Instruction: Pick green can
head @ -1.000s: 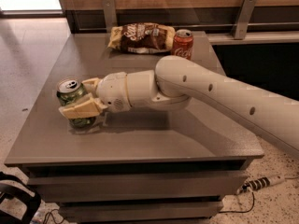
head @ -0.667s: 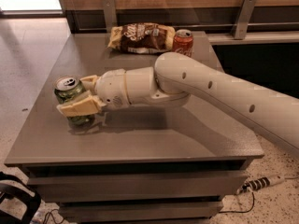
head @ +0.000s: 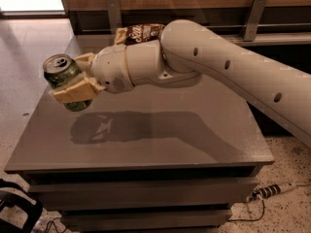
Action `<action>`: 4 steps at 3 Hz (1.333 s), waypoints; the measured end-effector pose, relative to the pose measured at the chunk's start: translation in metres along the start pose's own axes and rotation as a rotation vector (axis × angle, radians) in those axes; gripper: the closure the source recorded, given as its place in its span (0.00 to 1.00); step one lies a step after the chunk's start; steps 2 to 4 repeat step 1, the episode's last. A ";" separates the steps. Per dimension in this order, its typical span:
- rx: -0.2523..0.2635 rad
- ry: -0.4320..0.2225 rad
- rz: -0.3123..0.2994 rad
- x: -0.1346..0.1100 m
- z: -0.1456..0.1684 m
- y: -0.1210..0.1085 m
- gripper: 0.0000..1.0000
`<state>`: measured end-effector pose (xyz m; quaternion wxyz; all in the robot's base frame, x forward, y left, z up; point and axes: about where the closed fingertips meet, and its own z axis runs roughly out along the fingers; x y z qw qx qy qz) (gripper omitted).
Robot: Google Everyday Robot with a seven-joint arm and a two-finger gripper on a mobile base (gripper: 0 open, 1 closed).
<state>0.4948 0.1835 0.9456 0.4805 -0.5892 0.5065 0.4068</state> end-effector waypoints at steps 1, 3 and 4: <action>0.016 0.012 -0.041 -0.022 -0.007 0.001 1.00; 0.016 0.012 -0.041 -0.022 -0.007 0.001 1.00; 0.016 0.012 -0.041 -0.022 -0.007 0.001 1.00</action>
Offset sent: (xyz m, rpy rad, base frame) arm 0.0000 0.0000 0.0000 0.0000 0.0000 0.0000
